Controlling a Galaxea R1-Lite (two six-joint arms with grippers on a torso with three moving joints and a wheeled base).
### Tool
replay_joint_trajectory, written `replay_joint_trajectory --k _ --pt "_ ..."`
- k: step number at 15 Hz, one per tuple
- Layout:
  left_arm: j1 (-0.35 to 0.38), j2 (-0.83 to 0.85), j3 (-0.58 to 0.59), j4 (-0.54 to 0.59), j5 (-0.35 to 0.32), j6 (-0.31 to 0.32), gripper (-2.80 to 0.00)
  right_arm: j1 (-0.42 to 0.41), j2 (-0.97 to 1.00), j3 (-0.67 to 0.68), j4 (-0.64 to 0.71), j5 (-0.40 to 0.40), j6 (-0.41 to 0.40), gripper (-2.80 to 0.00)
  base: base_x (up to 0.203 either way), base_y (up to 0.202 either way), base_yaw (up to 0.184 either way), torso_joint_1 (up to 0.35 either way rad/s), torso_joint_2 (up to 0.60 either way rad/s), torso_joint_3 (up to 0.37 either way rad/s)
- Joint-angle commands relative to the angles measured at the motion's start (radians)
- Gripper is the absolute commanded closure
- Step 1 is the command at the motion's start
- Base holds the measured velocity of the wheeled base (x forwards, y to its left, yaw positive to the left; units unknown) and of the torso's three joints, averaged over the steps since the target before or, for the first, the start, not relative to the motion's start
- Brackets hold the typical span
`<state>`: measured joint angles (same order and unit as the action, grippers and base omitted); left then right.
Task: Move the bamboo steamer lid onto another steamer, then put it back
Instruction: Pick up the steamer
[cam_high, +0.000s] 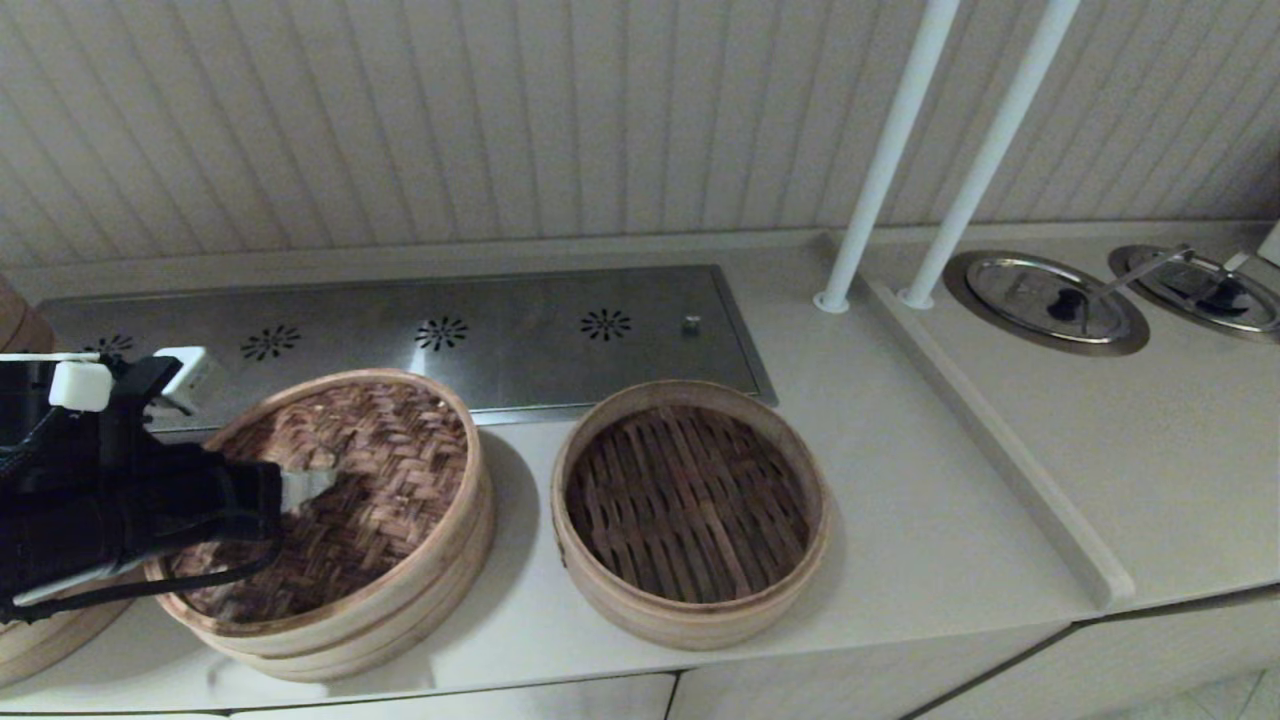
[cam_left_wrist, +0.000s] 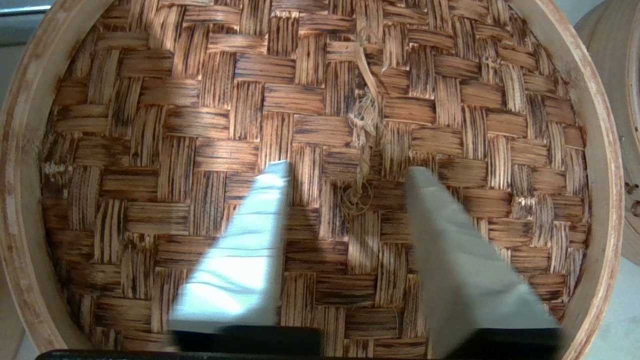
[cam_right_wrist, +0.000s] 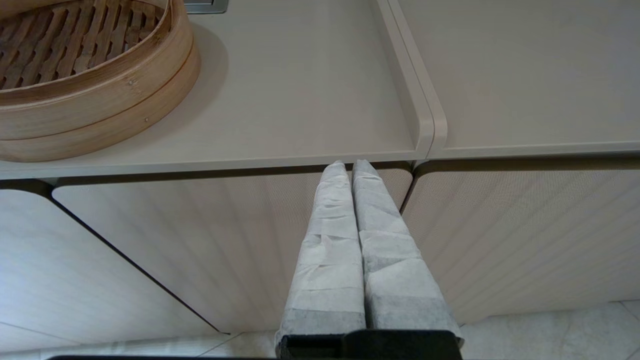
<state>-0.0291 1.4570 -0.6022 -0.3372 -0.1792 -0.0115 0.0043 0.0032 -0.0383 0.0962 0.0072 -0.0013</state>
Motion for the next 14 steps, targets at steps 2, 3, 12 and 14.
replay_joint_trajectory --k 2,3,12,14 --pt "0.000 0.000 0.004 -0.002 -0.003 -0.001 0.00 0.000 0.001 0.000 0.000 0.000 0.000 0.00 0.000 0.000 0.000 0.000 0.00 0.000" --pt "0.000 0.000 0.004 -0.002 -0.005 -0.001 0.00 0.000 0.001 0.000 0.000 0.000 0.000 0.00 0.000 0.000 0.000 0.000 0.00 0.000" --pt "0.000 -0.009 -0.013 -0.068 -0.002 -0.002 0.00 0.000 0.001 0.000 0.000 0.000 0.000 0.00 0.000 0.000 0.000 0.000 0.00 0.000" --pt "0.000 -0.013 -0.005 -0.128 0.004 -0.003 0.00 0.000 0.001 0.000 0.000 0.000 0.000 0.00 0.000 0.000 0.000 0.000 0.00 0.000"
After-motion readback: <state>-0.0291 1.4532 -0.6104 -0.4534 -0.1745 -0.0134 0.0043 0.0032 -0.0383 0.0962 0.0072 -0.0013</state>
